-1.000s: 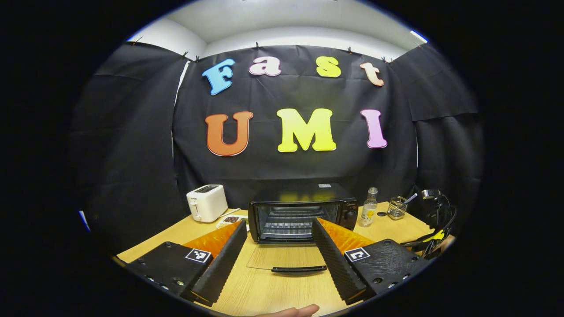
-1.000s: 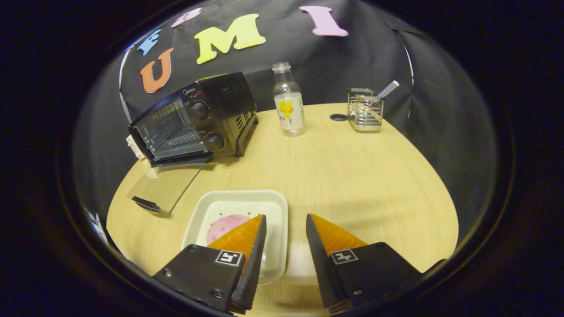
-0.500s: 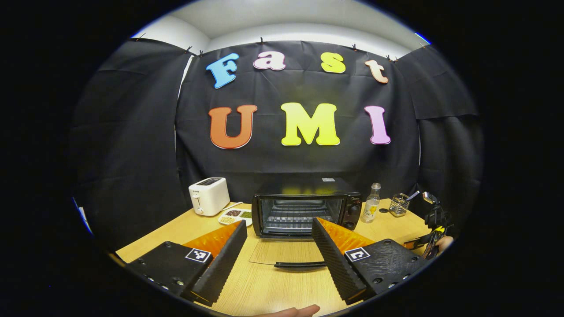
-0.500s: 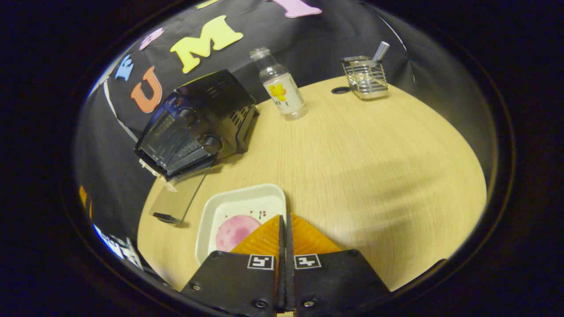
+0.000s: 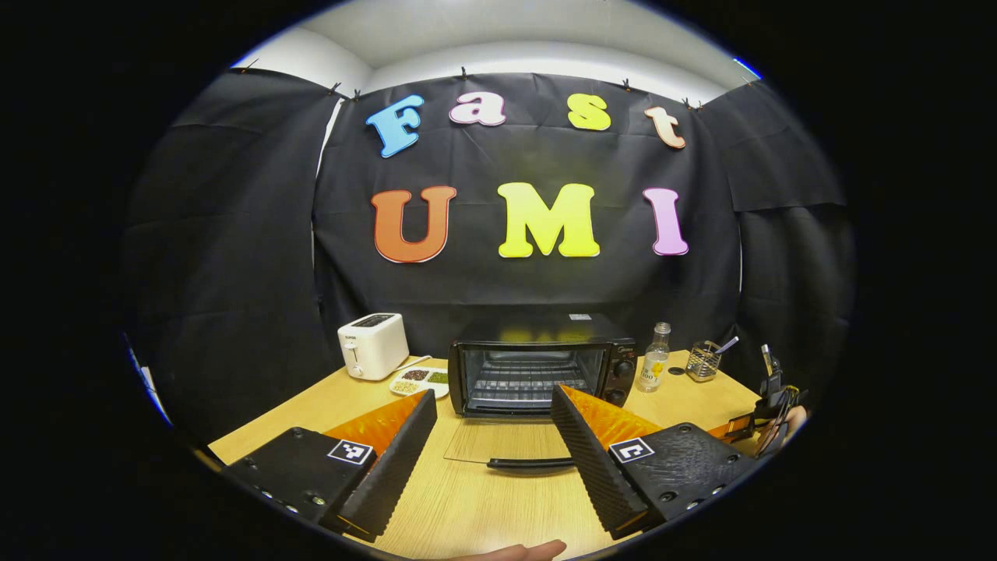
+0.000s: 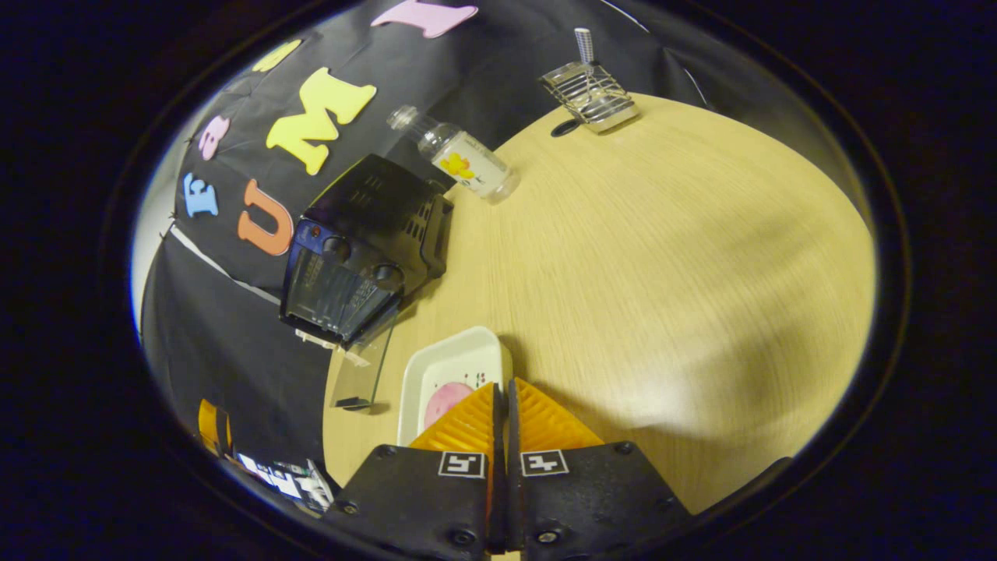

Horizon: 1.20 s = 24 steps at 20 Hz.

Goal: Open the electric oven with the left hand, put the food in, and close the electric oven.

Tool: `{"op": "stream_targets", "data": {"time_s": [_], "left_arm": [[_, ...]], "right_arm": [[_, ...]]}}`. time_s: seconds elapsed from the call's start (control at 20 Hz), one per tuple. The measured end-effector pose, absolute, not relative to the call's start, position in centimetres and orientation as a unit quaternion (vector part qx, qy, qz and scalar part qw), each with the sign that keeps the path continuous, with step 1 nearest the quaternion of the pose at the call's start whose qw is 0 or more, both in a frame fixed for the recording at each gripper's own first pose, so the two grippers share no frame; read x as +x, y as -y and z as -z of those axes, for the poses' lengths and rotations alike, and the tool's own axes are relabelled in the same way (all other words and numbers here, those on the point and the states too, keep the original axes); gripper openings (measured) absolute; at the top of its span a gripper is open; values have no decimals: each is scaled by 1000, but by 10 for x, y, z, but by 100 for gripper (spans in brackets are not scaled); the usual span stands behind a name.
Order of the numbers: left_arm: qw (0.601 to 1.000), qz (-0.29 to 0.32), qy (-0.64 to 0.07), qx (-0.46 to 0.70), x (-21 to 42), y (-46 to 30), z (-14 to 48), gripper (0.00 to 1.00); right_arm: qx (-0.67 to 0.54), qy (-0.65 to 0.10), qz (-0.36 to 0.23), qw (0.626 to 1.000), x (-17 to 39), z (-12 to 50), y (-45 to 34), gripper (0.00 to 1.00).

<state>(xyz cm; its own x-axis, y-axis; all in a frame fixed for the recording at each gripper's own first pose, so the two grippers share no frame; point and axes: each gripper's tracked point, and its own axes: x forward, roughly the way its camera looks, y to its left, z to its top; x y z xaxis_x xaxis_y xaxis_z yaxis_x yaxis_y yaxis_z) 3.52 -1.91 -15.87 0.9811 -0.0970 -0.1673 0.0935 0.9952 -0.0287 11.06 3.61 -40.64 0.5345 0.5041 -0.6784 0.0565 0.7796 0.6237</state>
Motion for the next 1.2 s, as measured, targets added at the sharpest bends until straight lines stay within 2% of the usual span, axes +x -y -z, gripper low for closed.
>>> {"op": "stream_targets", "data": {"time_s": [0.1,0.2,0.3,0.35,0.45,0.5,0.55,0.7,0.9,0.95,1.0,1.05,1.1,1.2], "left_arm": [[996,47,-81,-10,29,16,155,94],[996,51,-77,-10,25,15,152,94],[996,54,-71,-7,20,12,148,94],[996,54,-67,-6,18,8,145,94],[997,56,-59,-5,12,3,141,94],[997,57,-54,-7,10,0,138,94],[997,57,-51,-8,7,-4,136,94],[997,57,-46,-13,3,-17,134,94],[998,45,-42,-20,1,-39,140,94],[998,38,-40,-21,1,-46,141,94],[998,35,-40,-21,1,-53,143,94],[998,32,-41,-20,3,-59,148,94],[999,28,-41,-18,3,-66,151,94],[999,18,-38,-10,5,-78,154,94]], "right_arm": [[318,-456,-130,821,111,393,-33,4],[323,-443,-128,826,110,375,-30,0],[316,-428,-126,837,108,355,-27,4],[313,-421,-125,842,108,345,-28,0],[309,-411,-131,847,105,325,-36,0],[309,-407,-135,849,104,316,-43,4],[305,-404,-140,851,102,307,-49,0],[298,-396,-154,855,100,286,-77,0],[298,-403,-174,848,102,278,-123,0],[296,-405,-177,847,103,278,-135,4],[292,-406,-179,847,105,279,-146,0],[289,-408,-181,847,109,280,-159,4],[284,-411,-184,847,111,283,-172,0],[276,-417,-189,845,120,290,-199,4]]}}
